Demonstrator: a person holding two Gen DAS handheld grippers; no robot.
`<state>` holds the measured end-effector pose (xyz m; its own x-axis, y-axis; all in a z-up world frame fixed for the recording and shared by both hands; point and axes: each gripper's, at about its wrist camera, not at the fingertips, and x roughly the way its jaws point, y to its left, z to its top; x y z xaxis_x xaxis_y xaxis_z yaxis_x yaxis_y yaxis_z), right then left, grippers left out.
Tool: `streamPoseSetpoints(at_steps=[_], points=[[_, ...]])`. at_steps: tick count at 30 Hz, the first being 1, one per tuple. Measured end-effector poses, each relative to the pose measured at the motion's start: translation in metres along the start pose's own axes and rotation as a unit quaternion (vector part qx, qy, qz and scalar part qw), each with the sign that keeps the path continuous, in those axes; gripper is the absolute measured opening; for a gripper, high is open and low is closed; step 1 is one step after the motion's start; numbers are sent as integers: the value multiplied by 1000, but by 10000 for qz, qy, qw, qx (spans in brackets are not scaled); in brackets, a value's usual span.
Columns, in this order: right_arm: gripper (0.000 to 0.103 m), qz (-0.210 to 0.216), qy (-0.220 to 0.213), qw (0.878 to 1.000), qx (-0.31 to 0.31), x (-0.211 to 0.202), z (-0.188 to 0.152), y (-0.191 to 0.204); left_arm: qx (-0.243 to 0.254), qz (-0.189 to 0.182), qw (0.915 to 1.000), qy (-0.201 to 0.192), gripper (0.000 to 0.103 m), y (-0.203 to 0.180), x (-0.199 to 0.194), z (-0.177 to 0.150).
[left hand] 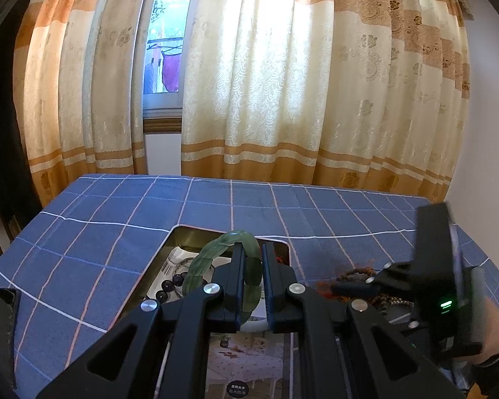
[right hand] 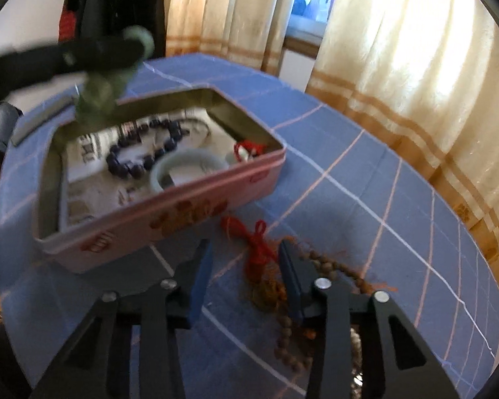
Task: Organize jewelry
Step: 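Grasp the red tassel with the right tool and lift it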
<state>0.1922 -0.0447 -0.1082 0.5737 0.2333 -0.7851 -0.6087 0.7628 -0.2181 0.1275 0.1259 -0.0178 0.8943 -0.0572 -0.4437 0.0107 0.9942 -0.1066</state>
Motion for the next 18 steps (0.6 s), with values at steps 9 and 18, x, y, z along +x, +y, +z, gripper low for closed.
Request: streamPoseSetpoints(at_steps=[9, 18], points=[[4, -242, -729, 9959, 482, -45, 8, -31, -54, 15, 10000, 38, 9, 5, 2, -2], [4, -334, -1467, 9841, 941, -111, 27, -61, 42, -48, 10000, -44, 9, -3, -6, 2]])
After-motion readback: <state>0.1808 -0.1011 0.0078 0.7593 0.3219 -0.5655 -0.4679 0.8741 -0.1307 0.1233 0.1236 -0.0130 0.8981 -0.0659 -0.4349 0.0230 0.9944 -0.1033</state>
